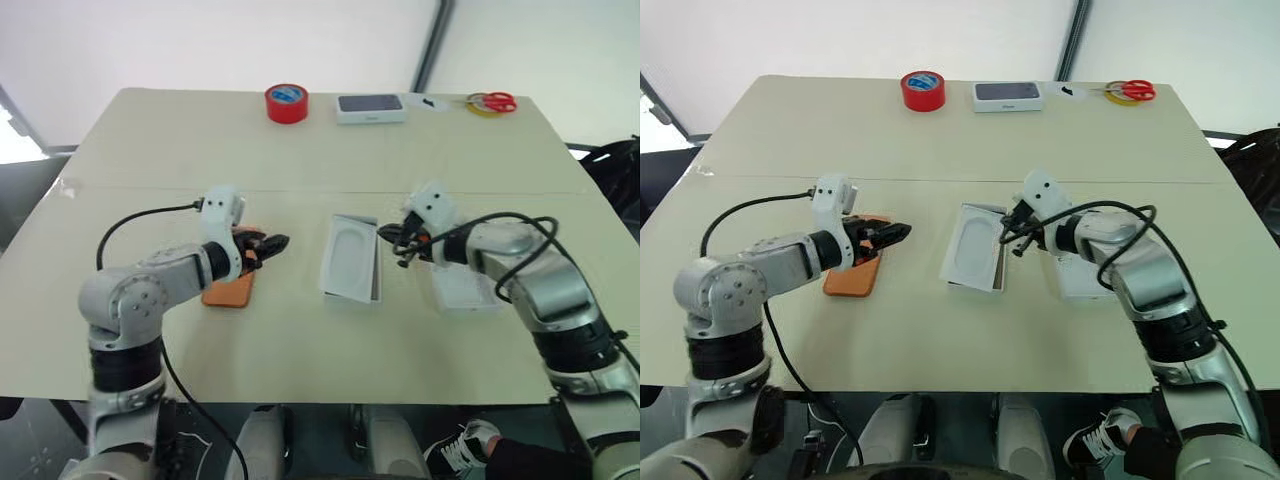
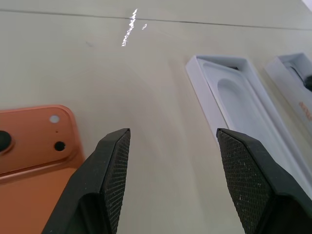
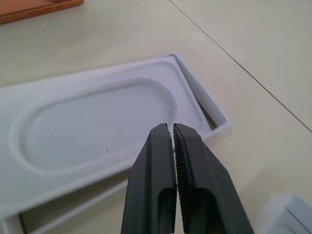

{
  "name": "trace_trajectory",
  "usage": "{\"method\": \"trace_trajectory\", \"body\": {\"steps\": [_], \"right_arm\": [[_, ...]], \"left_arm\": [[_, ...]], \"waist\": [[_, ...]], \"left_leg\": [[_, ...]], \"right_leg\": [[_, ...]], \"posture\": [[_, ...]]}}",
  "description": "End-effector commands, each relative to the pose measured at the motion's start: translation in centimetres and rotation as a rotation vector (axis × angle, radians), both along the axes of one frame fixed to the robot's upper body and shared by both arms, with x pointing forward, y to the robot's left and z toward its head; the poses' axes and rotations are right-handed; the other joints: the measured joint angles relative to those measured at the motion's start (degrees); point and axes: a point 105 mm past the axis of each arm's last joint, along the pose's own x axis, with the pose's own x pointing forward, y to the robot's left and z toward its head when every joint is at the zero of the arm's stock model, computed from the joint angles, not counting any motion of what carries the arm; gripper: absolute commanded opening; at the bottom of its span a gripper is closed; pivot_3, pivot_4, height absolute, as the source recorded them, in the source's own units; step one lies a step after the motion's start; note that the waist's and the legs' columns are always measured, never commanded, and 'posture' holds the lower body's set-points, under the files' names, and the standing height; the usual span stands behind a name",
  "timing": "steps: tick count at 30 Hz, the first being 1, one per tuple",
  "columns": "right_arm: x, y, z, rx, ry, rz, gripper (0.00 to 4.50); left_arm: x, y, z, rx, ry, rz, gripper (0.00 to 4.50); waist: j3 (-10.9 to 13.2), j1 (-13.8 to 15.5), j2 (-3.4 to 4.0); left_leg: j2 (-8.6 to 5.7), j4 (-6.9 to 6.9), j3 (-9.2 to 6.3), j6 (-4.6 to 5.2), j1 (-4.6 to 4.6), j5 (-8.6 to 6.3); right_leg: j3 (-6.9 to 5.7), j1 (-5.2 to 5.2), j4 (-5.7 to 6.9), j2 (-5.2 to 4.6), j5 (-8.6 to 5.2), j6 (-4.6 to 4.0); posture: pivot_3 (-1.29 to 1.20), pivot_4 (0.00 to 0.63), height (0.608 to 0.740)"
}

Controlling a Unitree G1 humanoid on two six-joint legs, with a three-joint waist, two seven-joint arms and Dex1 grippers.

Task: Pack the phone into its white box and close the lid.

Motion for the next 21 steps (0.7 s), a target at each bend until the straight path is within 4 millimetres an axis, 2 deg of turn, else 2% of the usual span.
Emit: {"method": "trace_trajectory", "body": {"steps": [1,3,5,12,21], "right_arm": [[1.0,1.3,-0.1,-0.024,-0.016,-0.03,0.01],[1.5,2.2,-0.7,-0.031,-0.006,-0.033,0.01],[1.8,2.7,-1.3,-0.064,-0.002,-0.035,0.01],[3.2,3.1,-2.7,-0.131,0.002,-0.066,0.01],[4.8,2.1,-2.4,-0.201,-0.078,-0.122,0.01]], "left_arm": [[-2.2,0.2,1.6,0.1,-0.172,-0.158,2.95],[-4.5,0.2,0.7,0.204,-0.206,-0.291,2.95],[-5.6,0.4,0.1,0.239,-0.203,-0.353,2.95],[-6.5,0.7,-0.6,0.255,-0.202,-0.384,2.95],[-6.9,0.6,-1.2,0.264,-0.195,-0.372,2.95]], "waist": [[0.0,0.0,0.0],[0.0,-0.1,0.01],[0.0,0.1,0.04],[0.0,-0.1,0.04],[0.0,-0.3,0.05]], "left_leg": [[0.0,-0.01,0.02,0.0,-0.01,0.0],[-0.01,-0.03,0.08,-0.01,-0.03,0.0],[0.0,-0.03,0.12,0.0,-0.03,0.0],[-0.01,-0.03,0.12,0.04,-0.06,-0.03],[0.02,-0.04,0.17,0.04,-0.06,-0.03]], "right_leg": [[0.0,-0.02,-0.01,0.01,0.0,0.0],[-0.01,-0.01,-0.04,-0.01,-0.01,-0.02],[0.02,-0.03,-0.07,-0.05,-0.02,-0.04],[-0.03,-0.03,-0.08,-0.07,-0.02,-0.04],[-0.03,-0.04,-0.06,0.0,0.03,0.05]], "posture": [[0.0,0.15,0.73],[0.0,0.15,0.73],[0.0,0.15,0.73],[0.0,0.15,0.73],[0.0,0.15,0.73]]}}
